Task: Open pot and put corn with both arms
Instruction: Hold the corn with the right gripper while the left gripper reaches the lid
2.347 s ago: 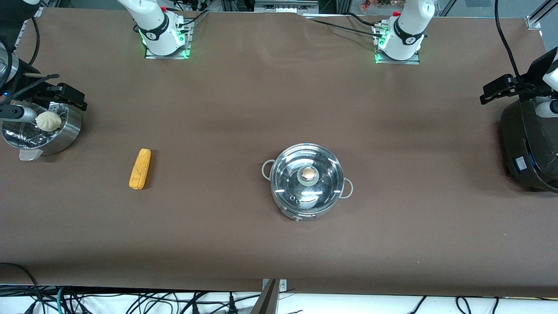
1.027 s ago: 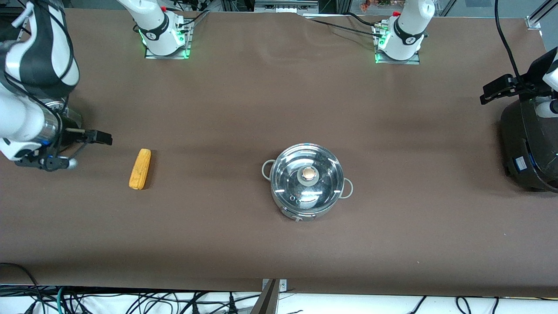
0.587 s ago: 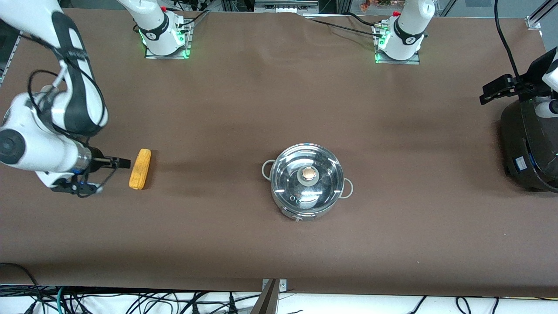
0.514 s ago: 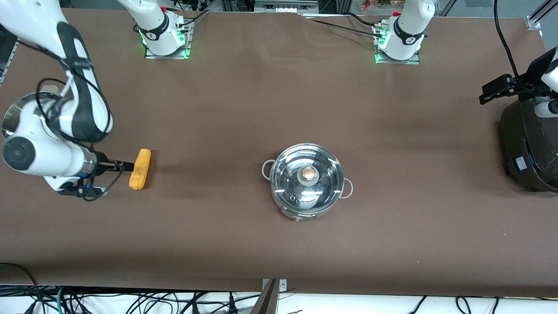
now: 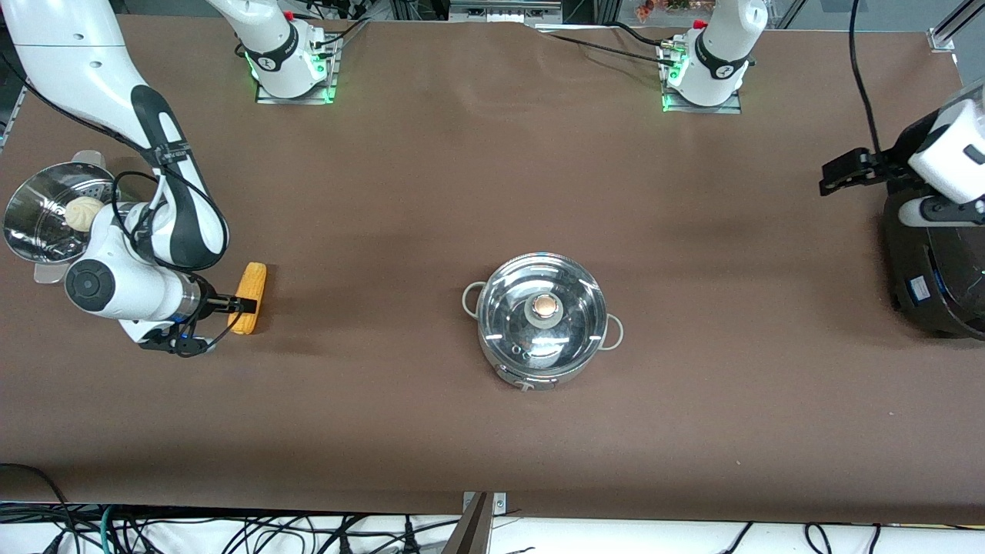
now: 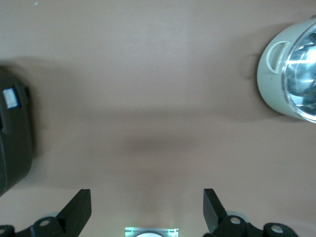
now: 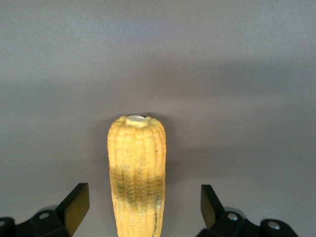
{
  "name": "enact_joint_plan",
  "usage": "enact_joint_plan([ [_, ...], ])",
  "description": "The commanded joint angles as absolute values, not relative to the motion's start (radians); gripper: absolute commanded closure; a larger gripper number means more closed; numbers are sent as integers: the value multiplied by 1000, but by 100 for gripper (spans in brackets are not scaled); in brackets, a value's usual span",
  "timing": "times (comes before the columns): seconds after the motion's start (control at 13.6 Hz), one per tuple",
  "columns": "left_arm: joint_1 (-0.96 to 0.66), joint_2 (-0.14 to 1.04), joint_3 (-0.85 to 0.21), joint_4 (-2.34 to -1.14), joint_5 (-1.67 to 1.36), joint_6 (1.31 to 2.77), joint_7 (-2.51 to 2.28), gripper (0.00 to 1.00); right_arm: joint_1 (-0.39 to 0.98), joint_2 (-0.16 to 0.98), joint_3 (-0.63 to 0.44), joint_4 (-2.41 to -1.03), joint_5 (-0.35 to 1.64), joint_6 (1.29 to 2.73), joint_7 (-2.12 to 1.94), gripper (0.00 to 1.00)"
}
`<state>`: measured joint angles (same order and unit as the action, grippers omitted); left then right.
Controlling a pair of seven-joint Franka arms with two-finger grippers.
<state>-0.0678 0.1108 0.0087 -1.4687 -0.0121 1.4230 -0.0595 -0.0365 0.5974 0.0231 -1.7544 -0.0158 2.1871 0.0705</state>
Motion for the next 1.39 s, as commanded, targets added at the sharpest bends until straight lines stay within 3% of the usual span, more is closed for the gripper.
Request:
enact_joint_plan([
  [0.0,-74,114,-12,-1479,14,1445,-37,0,-43,555,29,-1805,-8,2207,72,0],
  [0.51,-124,127,-143,-1474,-15,1463,-246,0,-41,509,34,-1943,-9,2351,72,0],
  [1.03,-210,256,-193,-1445,-55,1655,-501,0,-41,502,35,-2000,-9,2422,72,0],
  [1.32,-316,375,-192,-1338,-52,1666,-604,1,-41,499,35,-2006,-9,2428,68,0],
])
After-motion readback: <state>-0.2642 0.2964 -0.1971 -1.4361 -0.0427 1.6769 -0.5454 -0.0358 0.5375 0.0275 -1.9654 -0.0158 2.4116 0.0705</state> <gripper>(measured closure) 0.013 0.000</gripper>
